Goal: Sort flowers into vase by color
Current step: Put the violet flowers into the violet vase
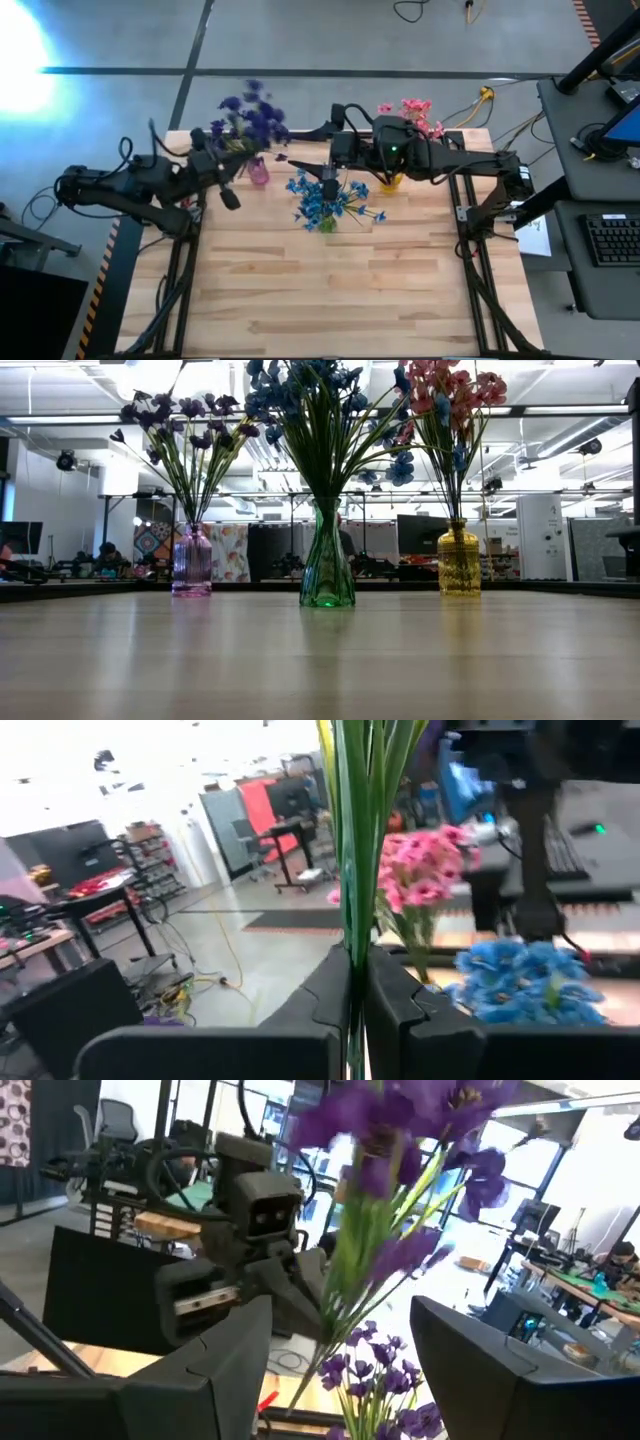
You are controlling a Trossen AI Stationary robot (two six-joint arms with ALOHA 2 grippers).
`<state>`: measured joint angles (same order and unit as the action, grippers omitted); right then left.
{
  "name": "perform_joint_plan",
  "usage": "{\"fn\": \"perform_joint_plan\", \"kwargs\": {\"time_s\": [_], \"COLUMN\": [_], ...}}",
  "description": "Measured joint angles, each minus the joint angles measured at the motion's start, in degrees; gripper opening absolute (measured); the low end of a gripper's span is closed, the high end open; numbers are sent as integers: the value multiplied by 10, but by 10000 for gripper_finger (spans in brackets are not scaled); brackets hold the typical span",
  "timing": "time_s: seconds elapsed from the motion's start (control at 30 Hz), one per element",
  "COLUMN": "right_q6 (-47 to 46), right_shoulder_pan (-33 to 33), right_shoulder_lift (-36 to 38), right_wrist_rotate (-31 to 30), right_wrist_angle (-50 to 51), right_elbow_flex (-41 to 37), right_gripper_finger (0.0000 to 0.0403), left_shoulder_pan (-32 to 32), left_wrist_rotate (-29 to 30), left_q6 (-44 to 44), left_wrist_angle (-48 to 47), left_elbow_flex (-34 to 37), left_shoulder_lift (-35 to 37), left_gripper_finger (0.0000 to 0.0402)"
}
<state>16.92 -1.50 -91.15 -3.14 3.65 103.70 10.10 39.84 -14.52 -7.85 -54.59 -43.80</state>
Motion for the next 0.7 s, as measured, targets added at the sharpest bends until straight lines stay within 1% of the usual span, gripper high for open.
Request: {"fn": "perform_joint_plan", "kwargs": {"time_s": [0.1,0.23,0.3,0.53,0.7], "right_q6": [-1,-5,-6,-5,-5], "right_shoulder_pan": [0,0,0,0,0], "right_shoulder_lift": [0,0,0,0,0], "right_wrist_rotate": [0,0,0,0,0], "right_wrist_angle": [13,28,31,41,54], "right_elbow_flex": [0,0,0,0,0], "right_gripper_finger": [233,233,233,233,233], "left_shoulder_pan": [-15,-36,-49,-93,-119], "left_wrist_rotate": [1,-8,-18,-18,-19], "left_q6": [-8,-41,-44,-54,-68], "left_wrist_angle": [55,157,205,327,422], "left_elbow_flex": [50,121,152,244,306], "left_shoulder_lift": [34,60,64,55,63], "left_gripper_finger": [0,0,0,0,0]}}
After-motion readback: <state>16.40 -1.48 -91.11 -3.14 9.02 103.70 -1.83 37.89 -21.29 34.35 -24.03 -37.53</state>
